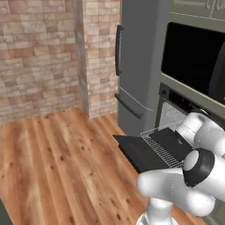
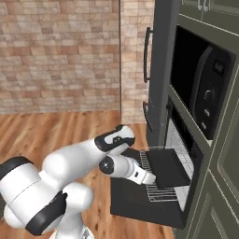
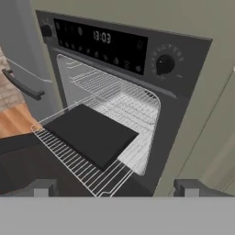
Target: Take the baked cake out of the oven and place it on the plate for cooling. Then close the oven door.
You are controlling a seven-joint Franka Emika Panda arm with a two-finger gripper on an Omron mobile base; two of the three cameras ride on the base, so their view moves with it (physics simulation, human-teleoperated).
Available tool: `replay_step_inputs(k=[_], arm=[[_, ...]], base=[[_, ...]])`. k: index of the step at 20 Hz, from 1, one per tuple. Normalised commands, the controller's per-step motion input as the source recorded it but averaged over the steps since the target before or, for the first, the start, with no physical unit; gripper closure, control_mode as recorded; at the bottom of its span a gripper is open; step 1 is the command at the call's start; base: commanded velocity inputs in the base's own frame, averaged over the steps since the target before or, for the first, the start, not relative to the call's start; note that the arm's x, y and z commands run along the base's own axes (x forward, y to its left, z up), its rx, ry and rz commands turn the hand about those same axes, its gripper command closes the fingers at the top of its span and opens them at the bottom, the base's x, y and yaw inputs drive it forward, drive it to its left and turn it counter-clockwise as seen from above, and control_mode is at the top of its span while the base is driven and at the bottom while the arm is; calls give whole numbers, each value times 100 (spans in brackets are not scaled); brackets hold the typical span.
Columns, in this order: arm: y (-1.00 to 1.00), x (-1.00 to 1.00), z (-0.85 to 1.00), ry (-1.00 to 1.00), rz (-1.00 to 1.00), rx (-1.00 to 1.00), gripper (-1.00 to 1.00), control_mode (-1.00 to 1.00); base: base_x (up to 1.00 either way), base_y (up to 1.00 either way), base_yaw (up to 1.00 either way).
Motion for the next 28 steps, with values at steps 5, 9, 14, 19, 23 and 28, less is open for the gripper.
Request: replay_step_inputs(k=[5, 9, 14, 19, 23, 28], arm=[[0, 0, 0, 0, 0, 0, -100, 100], [0, 0, 0, 0, 0, 0, -100, 100], [0, 0, 0, 0, 0, 0, -100, 100], [0, 0, 0, 0, 0, 0, -100, 100], [0, 0, 0, 0, 0, 0, -100, 100], [0, 0, 0, 0, 0, 0, -100, 100]], base=[[24, 0, 0], [56, 1, 0], [41, -1, 0], [5, -2, 0], [0, 0, 0], [0, 0, 0]])
